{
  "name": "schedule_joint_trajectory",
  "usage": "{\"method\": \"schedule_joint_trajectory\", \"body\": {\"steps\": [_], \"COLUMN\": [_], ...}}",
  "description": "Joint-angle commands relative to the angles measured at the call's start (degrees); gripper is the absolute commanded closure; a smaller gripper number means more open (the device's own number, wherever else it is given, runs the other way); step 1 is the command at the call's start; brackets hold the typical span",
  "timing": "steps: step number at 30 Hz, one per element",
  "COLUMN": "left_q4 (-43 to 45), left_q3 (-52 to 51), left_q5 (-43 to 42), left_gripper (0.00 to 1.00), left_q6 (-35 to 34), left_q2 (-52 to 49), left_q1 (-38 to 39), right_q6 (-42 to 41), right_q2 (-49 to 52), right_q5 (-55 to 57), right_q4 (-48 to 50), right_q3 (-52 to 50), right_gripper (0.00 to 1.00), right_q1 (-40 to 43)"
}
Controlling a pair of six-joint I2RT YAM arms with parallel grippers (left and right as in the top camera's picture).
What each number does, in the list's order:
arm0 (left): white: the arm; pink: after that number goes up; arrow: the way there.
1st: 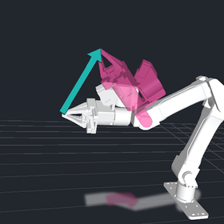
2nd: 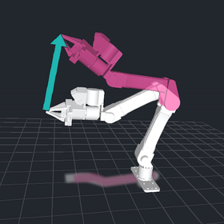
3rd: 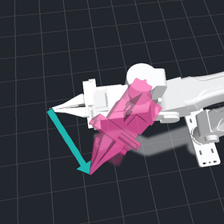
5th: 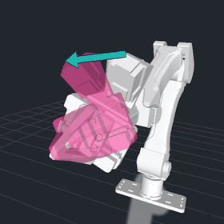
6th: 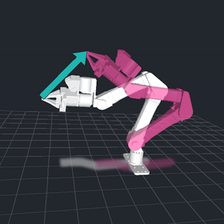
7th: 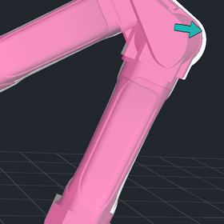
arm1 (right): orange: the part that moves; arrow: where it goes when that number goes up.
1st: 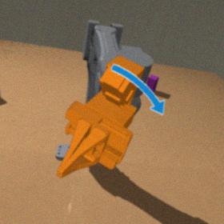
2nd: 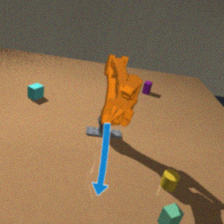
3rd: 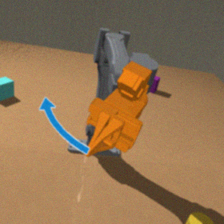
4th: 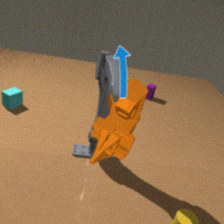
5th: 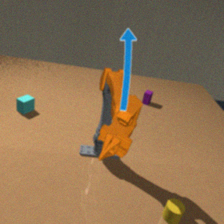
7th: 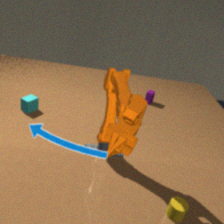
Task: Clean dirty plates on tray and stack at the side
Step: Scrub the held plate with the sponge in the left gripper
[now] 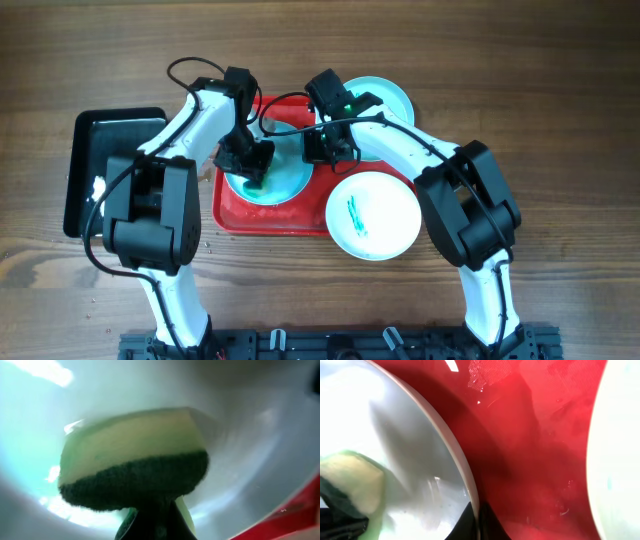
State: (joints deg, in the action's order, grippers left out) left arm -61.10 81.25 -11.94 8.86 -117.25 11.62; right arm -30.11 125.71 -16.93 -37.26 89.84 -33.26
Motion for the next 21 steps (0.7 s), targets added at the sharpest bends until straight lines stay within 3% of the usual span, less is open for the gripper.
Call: {"method": "schedule_joint_trajectory", "body": {"steps": [1,2,5,7,9,13,17,19,21], "left_q4": [6.3,8.8,17.3,19.6,18.1,8.7,-0.1,0.2,7.1], "left_q3": [-0.4,-0.4,-0.4,-0.4,-0.4,-0.4,-0.4,-0.4,-0.4], "left_q5": [-7.1,-6.1,8.0,22.4,28.3,22.6,0.1,-8.5,-11.1], "left_gripper": [0.96,0.96,0.96,0.96,0.96,0.96,0.96,0.96,0.96], "left_q6": [1.0,-0.8,-11.4,-19.3,-24.8,-24.1,-6.4,0.0,-1.5], "left_q2": [-1.6,-1.6,-1.6,-1.6,-1.6,-1.6,-1.6,-1.6,-1.6], "left_q1": [0.2,0.1,0.1,0.1,0.1,0.2,0.2,0.2,0.2], "right_q6": [0.3,0.4,0.3,0.3,0.3,0.1,-0.1,-0.1,-0.1], "right_q2": [1.2,1.2,1.2,1.3,1.3,1.3,1.3,1.3,1.3], "right_q5": [-1.2,-1.2,-1.2,-1.2,-1.2,-1.2,-1.2,-1.2,-1.2], "right_q4": [0.1,0.1,0.1,0.1,0.0,0.0,0.4,0.3,0.1], "right_q3": [0.6,0.6,0.6,0.6,0.6,0.6,0.6,0.6,0.6], "right_gripper": [0.96,0.96,0.96,0.96,0.96,0.96,0.96,0.96,0.96], "right_q1": [0.3,0.3,0.3,0.3,0.3,0.3,0.3,0.3,0.3]}}
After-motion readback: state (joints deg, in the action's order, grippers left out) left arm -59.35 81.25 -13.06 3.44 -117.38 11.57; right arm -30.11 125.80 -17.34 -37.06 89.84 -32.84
